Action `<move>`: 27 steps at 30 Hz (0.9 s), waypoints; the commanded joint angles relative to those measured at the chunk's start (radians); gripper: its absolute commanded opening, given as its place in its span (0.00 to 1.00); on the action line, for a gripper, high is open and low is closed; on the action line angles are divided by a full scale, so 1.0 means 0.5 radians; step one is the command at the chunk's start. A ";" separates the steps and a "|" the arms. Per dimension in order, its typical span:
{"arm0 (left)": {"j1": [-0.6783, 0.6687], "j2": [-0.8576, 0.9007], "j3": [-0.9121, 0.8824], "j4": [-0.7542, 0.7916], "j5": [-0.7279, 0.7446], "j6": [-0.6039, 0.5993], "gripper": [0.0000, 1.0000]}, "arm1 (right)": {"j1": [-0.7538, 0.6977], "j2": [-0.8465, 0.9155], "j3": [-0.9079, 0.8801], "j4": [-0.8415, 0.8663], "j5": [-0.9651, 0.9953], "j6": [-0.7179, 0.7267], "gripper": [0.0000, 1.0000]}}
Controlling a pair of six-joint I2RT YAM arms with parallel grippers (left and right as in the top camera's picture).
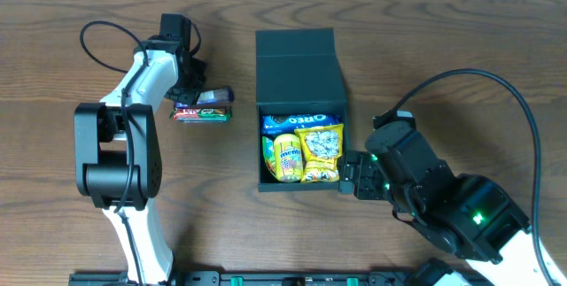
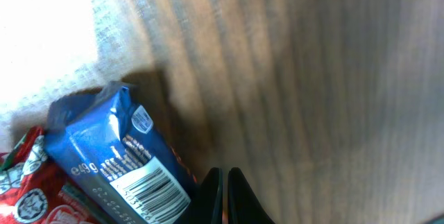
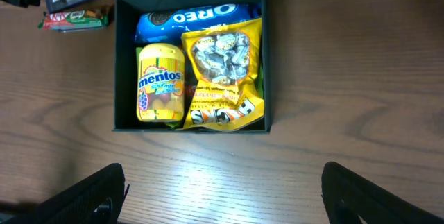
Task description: Pack container
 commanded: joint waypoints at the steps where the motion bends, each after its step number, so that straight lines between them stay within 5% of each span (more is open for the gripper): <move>1: 0.012 0.017 0.035 -0.017 0.026 0.127 0.06 | -0.014 0.002 0.011 -0.002 0.014 0.018 0.89; 7: 0.015 -0.192 0.050 -0.003 -0.204 0.602 0.06 | -0.014 0.002 0.011 -0.002 0.008 0.018 0.90; 12: 0.006 -0.407 0.051 0.116 -0.275 1.646 0.06 | -0.014 0.002 0.012 0.001 0.007 0.029 0.90; 15: -0.015 -0.420 0.050 0.066 -0.214 2.369 0.16 | -0.014 0.002 0.011 0.002 0.007 0.040 0.90; 19: -0.020 -0.397 0.047 -0.001 -0.191 2.864 0.21 | -0.014 0.002 0.012 0.002 0.008 0.040 0.90; 21: -0.020 -0.395 0.047 -0.015 -0.095 3.079 0.27 | -0.014 0.002 0.012 0.002 0.008 0.040 0.90; 27: -0.020 -0.395 0.047 -0.133 0.001 3.358 0.73 | -0.014 0.002 0.012 0.005 0.008 0.040 0.91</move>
